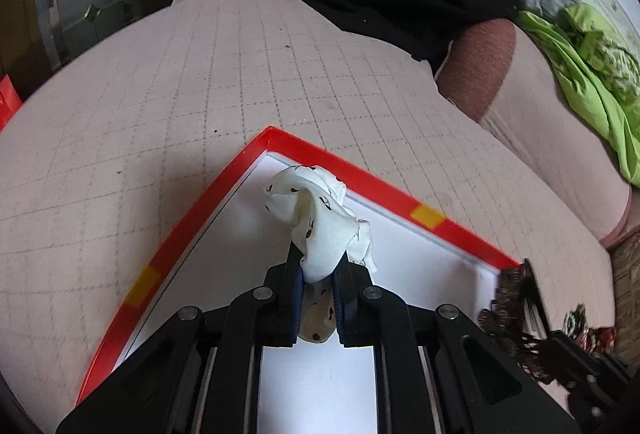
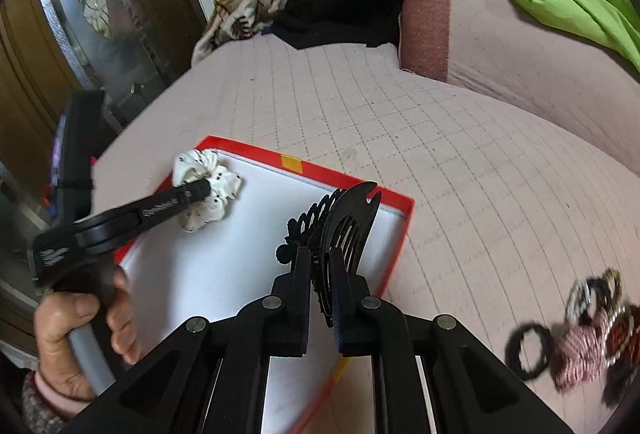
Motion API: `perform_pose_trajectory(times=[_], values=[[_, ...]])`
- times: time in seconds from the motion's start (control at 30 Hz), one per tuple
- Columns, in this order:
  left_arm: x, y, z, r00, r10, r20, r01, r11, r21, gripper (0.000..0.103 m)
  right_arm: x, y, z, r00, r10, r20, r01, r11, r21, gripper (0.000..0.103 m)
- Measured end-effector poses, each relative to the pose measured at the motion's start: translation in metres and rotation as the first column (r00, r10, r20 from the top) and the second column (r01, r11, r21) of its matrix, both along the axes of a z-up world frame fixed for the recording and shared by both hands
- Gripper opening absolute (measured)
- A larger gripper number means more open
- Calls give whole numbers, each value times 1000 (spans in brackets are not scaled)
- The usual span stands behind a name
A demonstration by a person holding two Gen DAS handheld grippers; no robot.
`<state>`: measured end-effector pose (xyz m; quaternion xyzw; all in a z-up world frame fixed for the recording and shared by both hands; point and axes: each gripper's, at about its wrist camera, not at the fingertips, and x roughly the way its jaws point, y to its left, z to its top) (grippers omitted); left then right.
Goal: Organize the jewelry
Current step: 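Carry both items into the red-rimmed tray and open both tools, then move both open tools back toward the accessory pile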
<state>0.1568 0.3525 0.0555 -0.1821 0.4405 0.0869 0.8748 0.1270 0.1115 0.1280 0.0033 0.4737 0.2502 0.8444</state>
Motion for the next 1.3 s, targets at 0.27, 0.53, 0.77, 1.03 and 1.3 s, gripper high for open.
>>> perform_pose_trajectory(times=[0.27, 0.53, 0.77, 1.03, 1.3], values=[[0, 6, -3, 1000, 16, 4, -16, 1000, -15, 43, 13, 8, -19, 1000, -4, 2, 4, 999, -46, 12], [-19, -8, 20, 999, -24, 48, 22, 999, 38, 49, -22, -23, 10, 999, -27, 29, 26, 999, 30, 41], [-60, -30, 43, 993, -73, 93, 64, 994, 92, 49, -83, -98, 18, 995, -97, 24, 96, 994, 48, 49], [-113, -81, 70, 971, -170, 168, 152, 982, 113, 56, -147, -218, -1, 959, -284, -19, 285, 958, 30, 49], [-148, -178, 68, 929, -348, 128, 340, 937, 80, 56, -183, -315, -17, 886, -458, -69, 462, 883, 78, 49]])
